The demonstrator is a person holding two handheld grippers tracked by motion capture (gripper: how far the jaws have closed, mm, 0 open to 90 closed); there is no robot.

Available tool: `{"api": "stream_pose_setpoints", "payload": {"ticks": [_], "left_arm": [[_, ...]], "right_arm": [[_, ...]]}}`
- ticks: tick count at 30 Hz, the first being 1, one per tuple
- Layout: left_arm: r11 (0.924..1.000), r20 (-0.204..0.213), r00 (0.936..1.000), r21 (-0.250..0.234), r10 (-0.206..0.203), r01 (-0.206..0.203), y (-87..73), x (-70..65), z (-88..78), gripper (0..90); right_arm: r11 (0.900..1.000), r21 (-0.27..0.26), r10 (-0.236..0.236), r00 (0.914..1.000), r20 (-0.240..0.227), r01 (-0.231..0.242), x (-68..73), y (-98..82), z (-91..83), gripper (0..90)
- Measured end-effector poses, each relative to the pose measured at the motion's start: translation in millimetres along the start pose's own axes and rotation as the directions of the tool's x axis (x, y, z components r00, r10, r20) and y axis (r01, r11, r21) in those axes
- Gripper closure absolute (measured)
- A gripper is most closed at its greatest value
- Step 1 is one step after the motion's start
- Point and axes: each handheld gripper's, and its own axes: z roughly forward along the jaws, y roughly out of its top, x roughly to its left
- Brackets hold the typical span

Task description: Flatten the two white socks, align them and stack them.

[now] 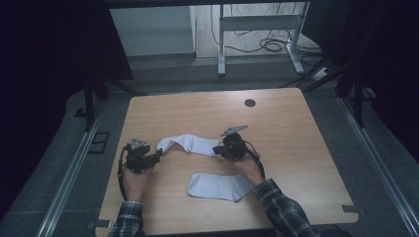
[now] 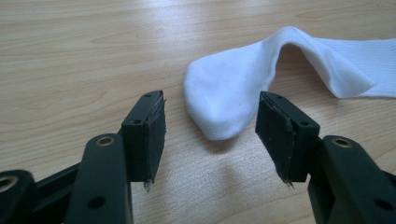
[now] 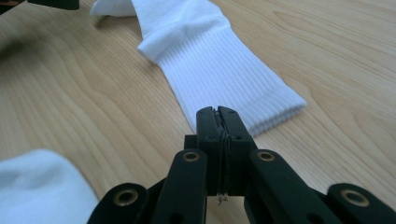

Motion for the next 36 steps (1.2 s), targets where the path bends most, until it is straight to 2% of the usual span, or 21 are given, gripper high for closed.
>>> {"api": "stream_pose_setpoints", "payload": {"ticks": [5,8,13,17,21,26,29,36], "left_arm": [[0.9999,0.0,1.0,-0.008,-0.007,0.007,0.1,1.9,-1.5,42.7],[0.9998,-0.002,0.9999,-0.013,-0.015,0.015,-0.1,3.5,-3.0,42.7],[0.9998,-0.007,0.9998,-0.015,-0.016,0.016,0.0,4.0,-3.9,42.6],[1.0,-0.009,0.9999,-0.007,-0.005,0.005,0.4,1.9,-2.3,42.6],[1.0,-0.012,0.9999,-0.005,0.003,-0.003,1.7,0.1,0.6,42.6],[0.9999,-0.019,0.9998,-0.01,0.009,-0.009,6.0,2.7,7.6,44.0],[0.9999,-0.014,0.9998,0.001,0.016,-0.016,6.7,4.1,12.4,49.0],[0.999,-0.022,0.9988,0.011,0.044,-0.044,9.2,3.2,22.3,49.4]], "right_arm": [[1.0,0.025,-0.017,0.9998,0.005,0.017,3.5,1.9,13.8,86.2],[0.999,0.041,-0.034,0.9993,0.016,0.034,3.8,0.4,15.4,86.1],[0.998,0.057,-0.036,0.999,0.029,0.034,-4.3,-4.5,6.5,85.9],[0.997,0.07,-0.041,0.9974,0.059,0.037,-14.2,-9.6,-4.8,85.0],[0.998,0.066,-0.017,0.9973,0.071,0.012,-25.4,-13.8,-13.1,83.9],[0.999,0.048,-0.026,0.9955,0.091,0.021,-25.5,-9.4,-20.0,78.1],[1.0,0.023,-0.02,0.9938,0.109,0.018,-25.2,-4.5,-22.9,72.8],[0.999,0.027,-0.023,0.9873,0.158,0.019,-26.1,-7.0,-16.0,65.3]]}}
